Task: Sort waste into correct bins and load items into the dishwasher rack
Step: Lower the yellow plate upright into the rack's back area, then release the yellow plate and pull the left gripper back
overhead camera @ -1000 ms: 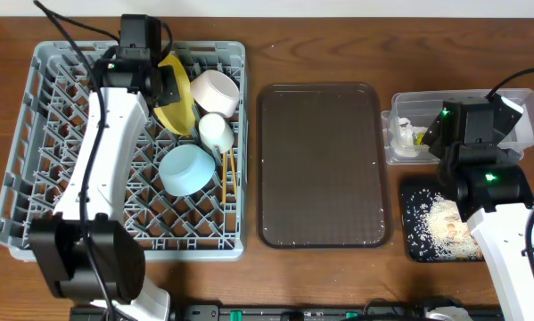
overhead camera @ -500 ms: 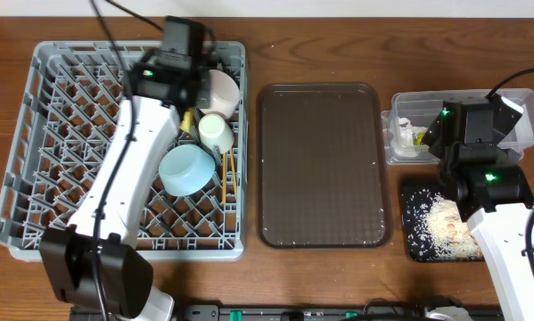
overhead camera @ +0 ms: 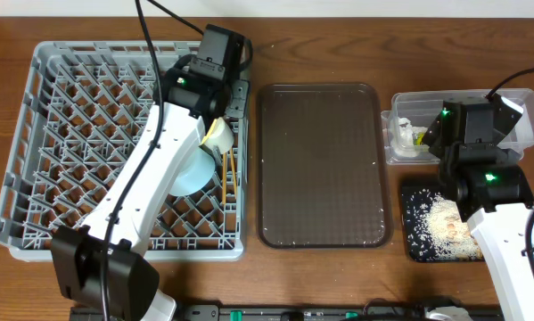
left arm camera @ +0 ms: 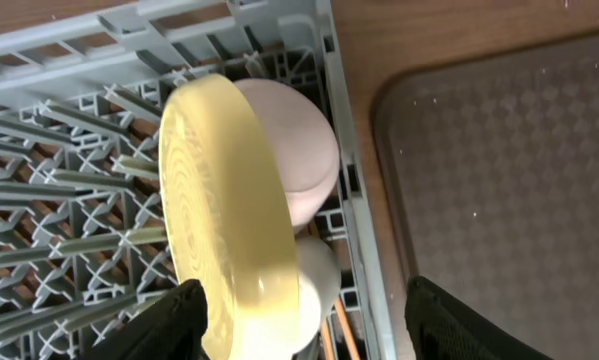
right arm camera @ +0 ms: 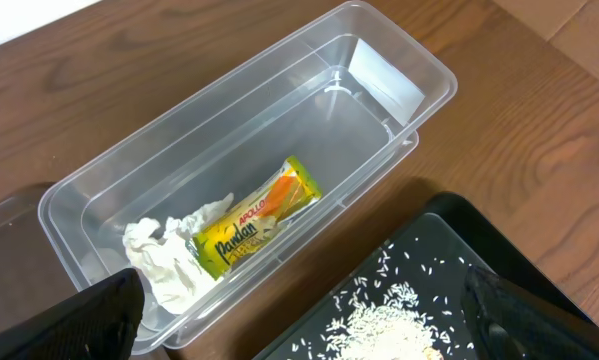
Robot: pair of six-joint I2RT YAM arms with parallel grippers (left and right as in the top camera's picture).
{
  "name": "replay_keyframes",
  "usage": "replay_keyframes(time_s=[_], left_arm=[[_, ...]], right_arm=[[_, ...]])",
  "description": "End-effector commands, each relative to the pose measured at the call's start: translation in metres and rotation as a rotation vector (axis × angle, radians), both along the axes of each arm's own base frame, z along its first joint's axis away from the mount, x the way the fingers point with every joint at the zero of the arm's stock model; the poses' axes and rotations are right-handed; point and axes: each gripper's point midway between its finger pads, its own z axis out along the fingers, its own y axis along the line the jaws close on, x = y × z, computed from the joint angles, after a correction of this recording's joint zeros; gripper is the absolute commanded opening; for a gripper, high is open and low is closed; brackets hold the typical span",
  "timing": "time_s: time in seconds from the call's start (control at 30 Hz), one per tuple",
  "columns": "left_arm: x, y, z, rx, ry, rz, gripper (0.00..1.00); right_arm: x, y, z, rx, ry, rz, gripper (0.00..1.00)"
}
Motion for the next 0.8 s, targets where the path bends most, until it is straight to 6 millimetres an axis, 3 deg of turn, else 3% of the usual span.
replay_keyframes(time_s=[0.0,0.2,0.37,0.53,0.77], left_arm=[[0.002,0.009,0.01,-0.024,-0.027,0.039,0.67],[-0.009,0.04,0.056,-0.168,-0.125,0.247,0.79],[-0.031,0.091,0.098,-0.267,-0.217,0.442,0.86],[-0.046,0.118,0.113,-0.272,-0.248,0.504,0.88],[-0.047,0.12,0.114,-0.272,-0.252,0.51,0.91]], right_arm=[[-0.001,-0.003,0.007,-0.002,-0.023,-0.02,0.99],[-0.001,-0.003,0.007,-0.002,-0.023,-0.02,0.99],[-0.001,-0.003,0.007,-0.002,-0.023,-0.02,0.99],[-0.001,-0.003,0.007,-0.002,-0.023,-0.02,0.99],[-0.001,-0.003,0.007,-0.002,-0.023,-0.02,0.99]])
